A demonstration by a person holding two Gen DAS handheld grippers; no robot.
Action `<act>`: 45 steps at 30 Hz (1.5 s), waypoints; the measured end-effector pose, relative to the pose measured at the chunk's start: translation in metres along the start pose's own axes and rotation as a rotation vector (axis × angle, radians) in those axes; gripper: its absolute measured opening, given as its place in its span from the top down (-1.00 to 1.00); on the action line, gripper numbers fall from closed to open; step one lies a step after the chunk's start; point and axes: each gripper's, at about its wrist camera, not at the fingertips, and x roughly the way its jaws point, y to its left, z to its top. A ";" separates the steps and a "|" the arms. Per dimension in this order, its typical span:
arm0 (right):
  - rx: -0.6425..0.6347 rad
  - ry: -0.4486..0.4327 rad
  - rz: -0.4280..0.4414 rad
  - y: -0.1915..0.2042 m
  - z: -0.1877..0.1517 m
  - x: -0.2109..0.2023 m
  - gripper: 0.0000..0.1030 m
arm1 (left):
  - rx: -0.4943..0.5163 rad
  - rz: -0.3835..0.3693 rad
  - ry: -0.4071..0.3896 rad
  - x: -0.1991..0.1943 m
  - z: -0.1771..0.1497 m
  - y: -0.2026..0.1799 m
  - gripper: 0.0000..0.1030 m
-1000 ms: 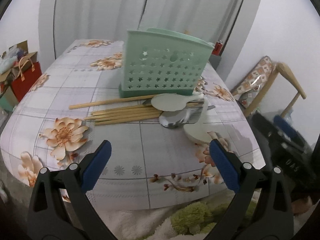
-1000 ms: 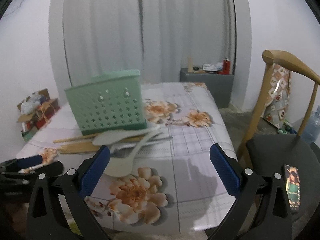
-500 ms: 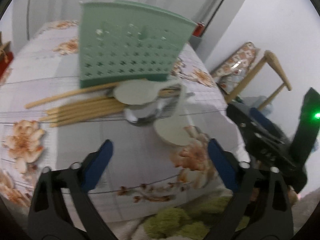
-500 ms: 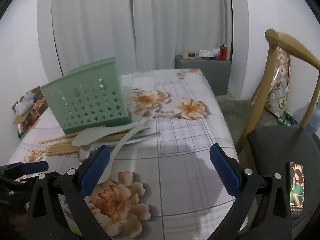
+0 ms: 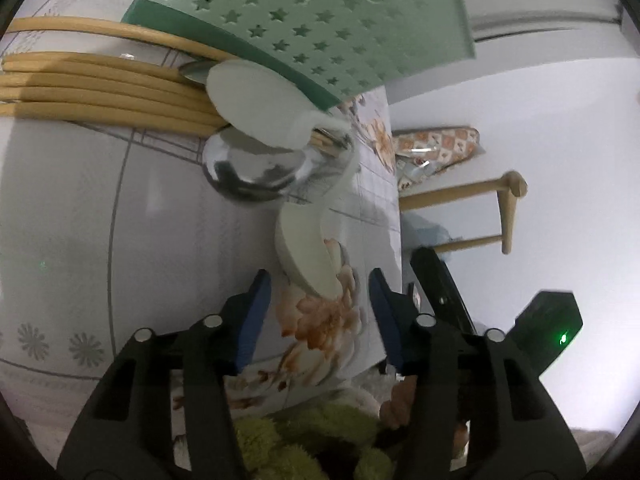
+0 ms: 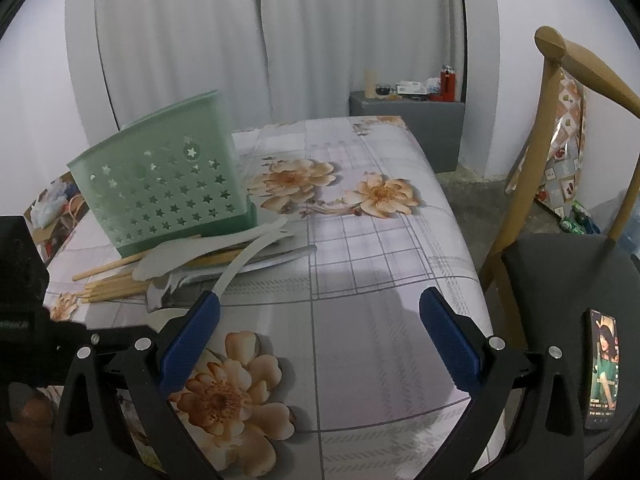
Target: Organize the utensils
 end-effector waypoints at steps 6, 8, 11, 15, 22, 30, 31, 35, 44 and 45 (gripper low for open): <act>0.009 0.002 -0.014 -0.003 0.000 0.000 -0.89 | -0.034 0.032 0.008 0.008 -0.001 0.003 0.71; 0.006 -0.003 -0.018 -0.002 0.000 -0.001 -0.89 | -0.023 0.055 0.001 0.008 -0.003 0.003 0.87; -0.003 -0.010 -0.021 0.001 0.000 -0.003 -0.89 | -0.017 0.076 -0.009 -0.002 -0.004 0.005 0.94; -0.004 -0.046 -0.022 -0.001 0.003 -0.008 -0.89 | 0.059 0.147 -0.055 -0.026 -0.007 0.002 0.95; -0.125 -0.155 -0.015 0.008 0.018 -0.018 -0.58 | 0.276 0.349 -0.146 -0.066 -0.011 -0.017 0.95; -0.450 -0.112 0.198 0.071 0.033 -0.002 -0.22 | 0.217 0.439 -0.141 -0.100 -0.010 0.019 0.95; -0.504 -0.108 0.216 0.081 0.033 0.001 -0.16 | 0.195 0.441 -0.144 -0.103 -0.009 0.025 0.95; -0.705 -0.126 0.204 0.110 0.025 0.009 0.02 | 0.167 0.436 -0.165 -0.111 -0.009 0.036 0.95; -1.095 -0.101 0.049 0.117 0.008 0.031 0.18 | 0.187 0.421 -0.163 -0.112 -0.007 0.040 0.94; -1.129 -0.094 0.036 0.116 0.006 0.034 0.18 | 0.189 0.419 -0.162 -0.112 -0.007 0.040 0.94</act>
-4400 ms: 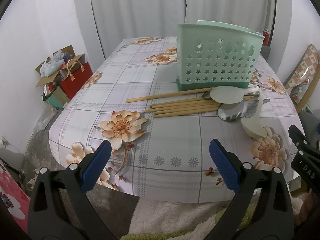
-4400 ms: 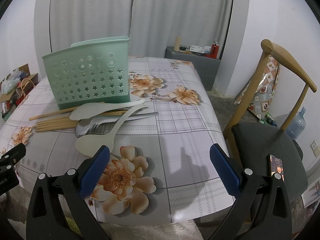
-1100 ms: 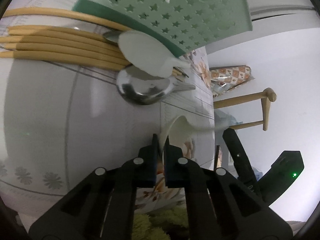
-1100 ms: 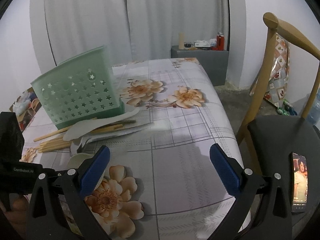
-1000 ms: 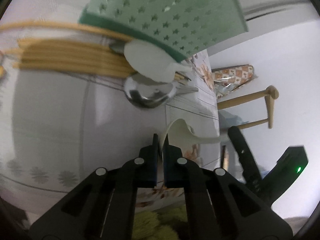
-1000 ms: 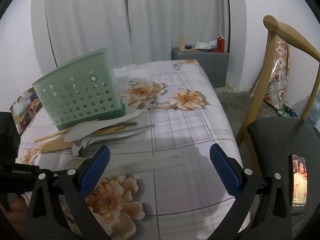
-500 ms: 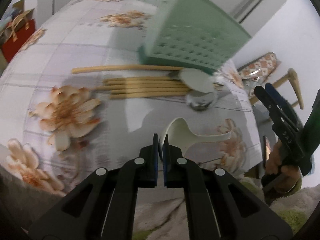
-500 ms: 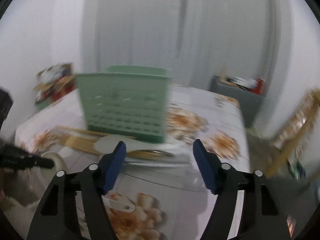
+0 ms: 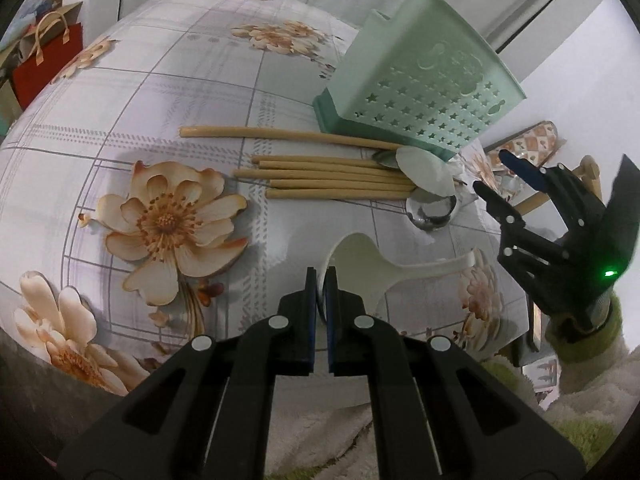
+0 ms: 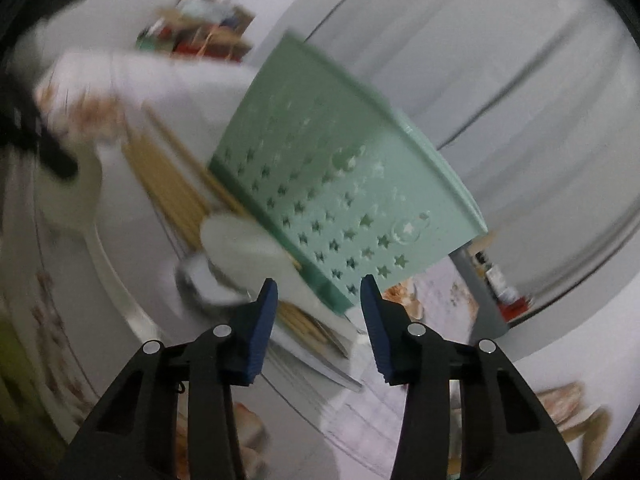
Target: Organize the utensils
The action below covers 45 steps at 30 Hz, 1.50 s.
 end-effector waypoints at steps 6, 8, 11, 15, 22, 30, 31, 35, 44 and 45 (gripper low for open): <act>-0.178 0.028 -0.015 0.015 -0.002 0.012 0.22 | -0.007 -0.017 0.003 0.001 0.001 0.003 0.94; -0.227 0.032 -0.017 0.019 -0.003 0.014 0.26 | -0.009 -0.020 0.003 0.001 0.001 0.004 0.93; -0.256 0.029 -0.004 0.020 -0.002 0.016 0.29 | -0.009 -0.022 -0.001 0.001 0.001 0.004 0.93; -0.232 0.002 -0.007 0.015 -0.002 0.010 0.34 | -0.015 -0.024 -0.003 0.001 0.001 0.005 0.93; -0.200 -0.047 -0.020 0.006 0.000 -0.008 0.34 | -0.026 -0.028 -0.001 0.001 0.001 0.006 0.92; -0.374 0.029 0.002 0.005 -0.034 -0.001 0.34 | -0.018 -0.022 -0.002 0.001 0.000 0.006 0.92; -0.391 0.029 0.021 0.003 -0.037 -0.001 0.34 | -0.019 -0.021 -0.002 0.001 0.000 0.006 0.92; -0.461 0.011 0.061 0.019 -0.041 -0.006 0.35 | -0.020 -0.019 -0.002 0.001 0.001 0.005 0.92; -0.495 -0.014 0.128 0.002 -0.033 -0.017 0.35 | -0.023 -0.022 -0.003 0.002 0.001 0.005 0.92; -0.494 -0.017 0.121 0.005 -0.015 -0.022 0.35 | -0.025 -0.022 -0.003 0.002 0.001 0.005 0.92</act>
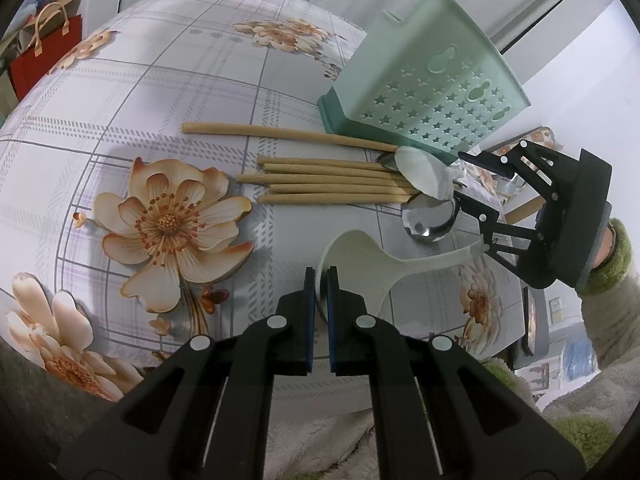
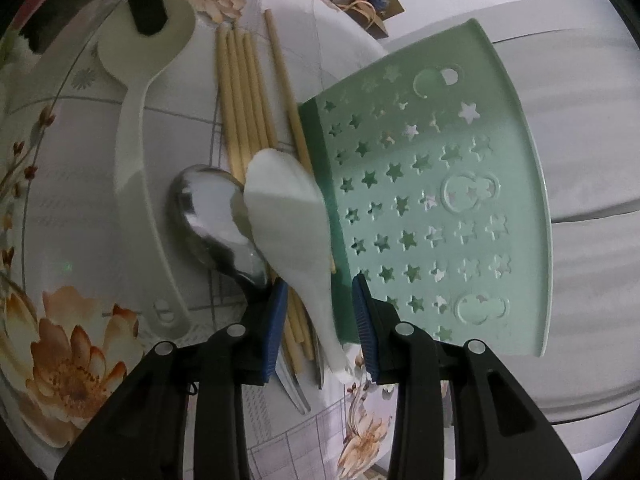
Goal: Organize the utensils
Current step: 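Close the right tool on the white rice paddle while the left tool holds the ladle, then lower the ladle into the caddy and open the left tool while the right tool lifts the paddle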
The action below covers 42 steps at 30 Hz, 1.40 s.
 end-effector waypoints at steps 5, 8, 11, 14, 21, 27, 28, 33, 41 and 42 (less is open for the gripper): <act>0.061 -0.024 -0.057 0.008 0.015 -0.011 0.35 | -0.004 0.001 -0.003 0.000 -0.001 0.001 0.91; 0.134 -0.045 -0.092 -0.004 0.032 -0.018 0.35 | -0.011 0.002 -0.007 -0.002 -0.002 0.003 0.90; 0.197 -0.067 -0.115 -0.015 0.036 -0.023 0.35 | -0.018 0.005 -0.011 -0.004 -0.002 0.005 0.88; 0.214 -0.079 -0.124 -0.016 0.037 -0.028 0.35 | -0.022 0.009 -0.016 -0.007 -0.004 0.007 0.88; 0.185 -0.106 -0.078 -0.002 0.037 -0.016 0.45 | -0.045 0.032 -0.039 -0.018 -0.005 0.015 0.90; 0.205 -0.149 -0.111 0.004 0.029 -0.011 0.91 | -0.037 0.044 -0.096 -0.036 -0.007 0.015 0.95; 0.219 -0.156 -0.117 0.005 0.026 -0.014 0.93 | -0.037 0.043 -0.105 -0.039 -0.006 0.015 0.95; 0.299 -0.181 -0.166 -0.002 0.012 -0.026 0.95 | -0.037 0.028 -0.165 -0.058 -0.001 0.014 0.96; 0.536 -0.227 -0.255 -0.022 -0.012 -0.058 0.95 | 0.020 -0.041 -0.344 -0.123 0.019 0.000 0.96; 0.565 -0.232 -0.259 -0.025 -0.014 -0.061 0.95 | 0.026 -0.043 -0.365 -0.131 0.022 -0.002 0.96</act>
